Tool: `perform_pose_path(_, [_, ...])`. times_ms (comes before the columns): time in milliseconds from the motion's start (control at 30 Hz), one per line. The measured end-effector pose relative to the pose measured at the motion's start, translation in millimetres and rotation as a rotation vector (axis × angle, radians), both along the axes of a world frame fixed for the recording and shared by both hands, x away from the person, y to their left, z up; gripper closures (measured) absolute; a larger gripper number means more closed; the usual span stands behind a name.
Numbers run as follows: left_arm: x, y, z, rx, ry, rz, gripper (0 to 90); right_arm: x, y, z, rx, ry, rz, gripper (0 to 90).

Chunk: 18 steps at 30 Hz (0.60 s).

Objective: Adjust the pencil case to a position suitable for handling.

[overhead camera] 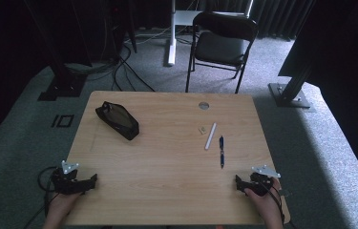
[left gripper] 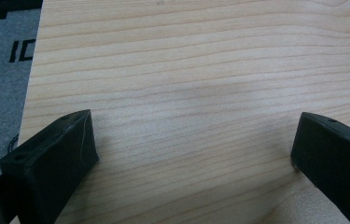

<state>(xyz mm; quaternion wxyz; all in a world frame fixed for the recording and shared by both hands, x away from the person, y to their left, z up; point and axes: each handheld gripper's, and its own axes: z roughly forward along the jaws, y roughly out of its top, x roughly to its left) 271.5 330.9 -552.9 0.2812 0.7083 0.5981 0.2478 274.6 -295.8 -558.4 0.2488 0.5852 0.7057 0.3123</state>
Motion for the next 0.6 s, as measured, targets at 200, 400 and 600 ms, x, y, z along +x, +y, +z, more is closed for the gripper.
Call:
perform_pose_path(200, [0.4, 0.2, 0.1, 0.0, 0.002, -0.004, 0.4, 0.7, 0.1, 0.0, 0.0, -0.001, 0.006, 11.7])
perform_pose_path(400, [0.4, 0.2, 0.1, 0.0, 0.002, -0.004, 0.3, 1.6, 0.1, 0.1, 0.0, -0.001, 0.009, 11.7])
perform_pose_path(600, [0.4, 0.2, 0.1, 0.0, 0.002, -0.004, 0.3, 4.7, 1.5, 0.2, 0.001, -0.002, -0.005, 11.8])
